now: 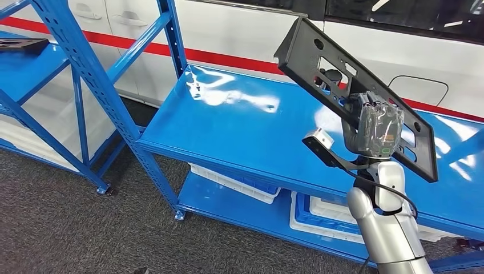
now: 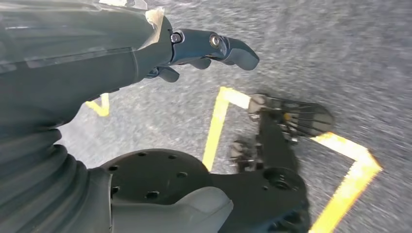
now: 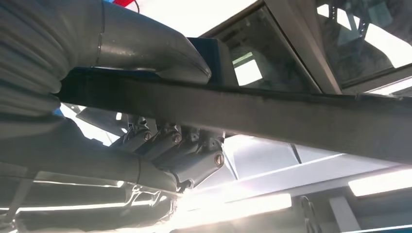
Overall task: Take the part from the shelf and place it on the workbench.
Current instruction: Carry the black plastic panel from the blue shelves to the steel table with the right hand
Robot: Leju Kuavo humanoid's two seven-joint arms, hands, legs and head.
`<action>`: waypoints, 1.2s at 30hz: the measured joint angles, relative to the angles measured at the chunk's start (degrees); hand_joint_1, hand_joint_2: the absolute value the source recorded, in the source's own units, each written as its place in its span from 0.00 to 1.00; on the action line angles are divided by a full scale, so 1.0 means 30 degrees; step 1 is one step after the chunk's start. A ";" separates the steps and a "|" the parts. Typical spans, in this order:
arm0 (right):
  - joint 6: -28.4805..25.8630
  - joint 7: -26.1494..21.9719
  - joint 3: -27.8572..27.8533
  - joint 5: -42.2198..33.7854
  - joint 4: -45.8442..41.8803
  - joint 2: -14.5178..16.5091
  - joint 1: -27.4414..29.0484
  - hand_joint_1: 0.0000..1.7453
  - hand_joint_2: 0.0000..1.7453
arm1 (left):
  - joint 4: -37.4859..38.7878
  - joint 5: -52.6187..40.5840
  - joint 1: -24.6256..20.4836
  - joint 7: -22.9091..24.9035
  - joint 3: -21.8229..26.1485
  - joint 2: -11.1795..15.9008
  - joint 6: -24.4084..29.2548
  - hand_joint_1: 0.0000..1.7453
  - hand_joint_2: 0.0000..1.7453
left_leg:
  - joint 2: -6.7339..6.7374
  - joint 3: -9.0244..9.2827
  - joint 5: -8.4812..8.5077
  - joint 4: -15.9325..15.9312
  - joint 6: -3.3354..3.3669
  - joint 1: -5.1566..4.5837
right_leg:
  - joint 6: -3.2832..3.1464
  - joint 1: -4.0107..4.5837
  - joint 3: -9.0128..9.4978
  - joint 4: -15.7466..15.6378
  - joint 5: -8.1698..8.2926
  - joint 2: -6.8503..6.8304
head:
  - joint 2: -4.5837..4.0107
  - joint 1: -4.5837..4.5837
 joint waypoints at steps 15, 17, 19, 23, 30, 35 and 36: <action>0.0317 -0.0339 -0.0067 -0.0525 -0.1732 -0.0335 0.1326 1.00 1.00 | 0.0040 0.0017 0.0696 -0.0941 -0.0007 0.0067 -0.0143 0.00 1.00 | -0.0052 -0.1493 -0.2219 0.3436 -0.1364 0.0185 | -0.0207 -0.0321 -0.0287 -0.2522 0.2702 0.0107 | -0.0002 -0.0122; 0.0399 -0.0384 -0.0044 -0.0588 -0.1781 -0.0315 0.1340 1.00 1.00 | 0.0044 0.0035 0.0772 -0.1008 -0.0007 0.0049 -0.0072 0.00 1.00 | -0.0043 -0.2445 -0.3092 0.5616 -0.1416 0.0188 | -0.0298 -0.0239 -0.0378 -0.2519 0.2745 0.0078 | 0.0000 -0.0155; 0.0521 -0.0426 -0.0011 -0.0670 -0.1817 -0.0307 0.1352 1.00 1.00 | 0.0044 0.0051 0.0872 -0.1125 -0.0007 0.0027 0.0032 0.00 1.00 | -0.0043 -0.2186 -0.2626 0.5333 -0.1317 0.0183 | -0.0343 -0.0178 -0.0402 -0.2518 0.2776 0.0069 | 0.0000 -0.0160; 0.0618 -0.0475 0.0015 -0.0809 -0.2067 -0.0309 0.1339 1.00 1.00 | 0.0044 0.0109 0.0927 -0.1366 -0.0007 -0.0013 0.0234 0.00 1.00 | -0.0053 0.0222 -0.0943 0.0867 -0.0972 0.0053 | -0.0270 -0.0075 -0.0396 -0.2511 0.2846 0.0062 | 0.0002 -0.0158; 0.0679 -0.0546 0.0102 -0.0964 -0.2353 -0.0344 0.1439 1.00 1.00 | 0.0051 0.0266 0.1002 -0.1476 0.0005 -0.0197 0.0456 0.00 1.00 | -0.0004 0.0167 -0.0328 0.0148 -0.0252 0.0017 | -0.0073 0.0010 -0.1643 -0.0037 0.1476 0.0034 | -0.0002 -0.0027; 0.0696 -0.0568 0.0122 -0.1018 -0.2365 -0.0357 0.1677 1.00 1.00 | 0.0056 0.0301 0.1065 -0.1507 0.0007 -0.0295 0.0496 0.00 1.00 | -0.0032 -0.0093 -0.0133 0.0193 -0.0208 -0.0061 | 0.0238 0.0009 -0.1766 0.1396 0.0932 0.0033 | 0.0000 0.0037; 0.0696 -0.0568 0.0122 -0.1024 -0.2382 -0.0357 0.1674 1.00 1.00 | 0.0058 0.0303 0.1068 -0.1514 0.0007 -0.0311 0.0502 0.00 1.00 | -0.0038 -0.0103 -0.0119 0.0223 -0.0238 -0.0063 | 0.0320 0.0008 -0.0925 -0.0147 0.1405 0.0028 | -0.0002 0.0049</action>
